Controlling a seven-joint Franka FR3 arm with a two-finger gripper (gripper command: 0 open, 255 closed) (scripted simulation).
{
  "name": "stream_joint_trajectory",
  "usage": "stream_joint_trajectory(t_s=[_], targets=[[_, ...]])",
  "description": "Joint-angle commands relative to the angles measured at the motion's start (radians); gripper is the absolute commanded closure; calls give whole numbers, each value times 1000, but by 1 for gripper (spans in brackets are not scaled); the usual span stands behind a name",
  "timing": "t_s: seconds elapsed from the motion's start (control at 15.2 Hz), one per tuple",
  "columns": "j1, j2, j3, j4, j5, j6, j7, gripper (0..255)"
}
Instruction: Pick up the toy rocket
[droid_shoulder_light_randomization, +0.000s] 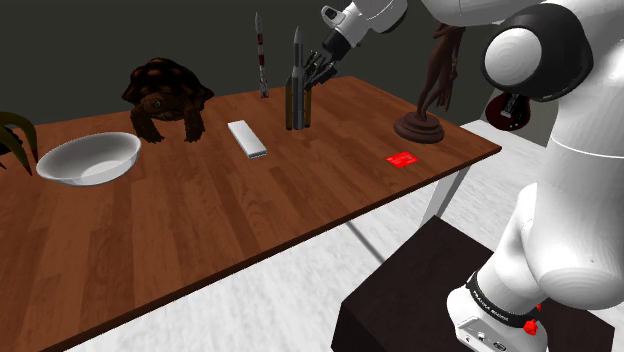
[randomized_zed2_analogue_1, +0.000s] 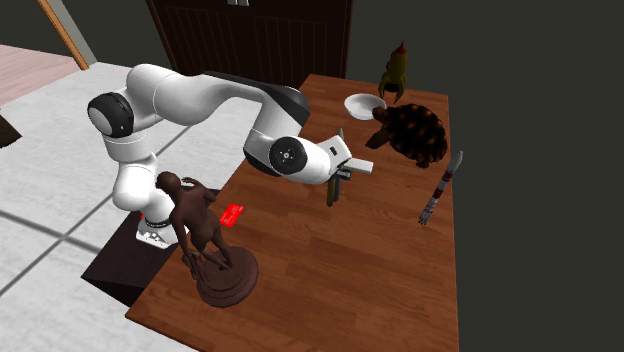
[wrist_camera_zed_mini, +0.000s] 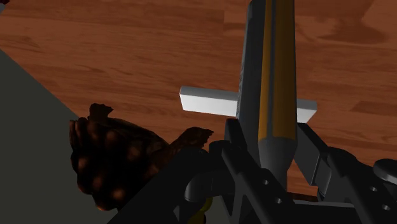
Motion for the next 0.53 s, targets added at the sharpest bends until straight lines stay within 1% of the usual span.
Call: stream_joint_trajectory(t_s=[0.0,0.13,0.46], targets=[[0,1,0,0,0,0,0,255],[2,0,1,-2,0,2,0,255],[-8,0,-3,59,-9,-44,41,255]])
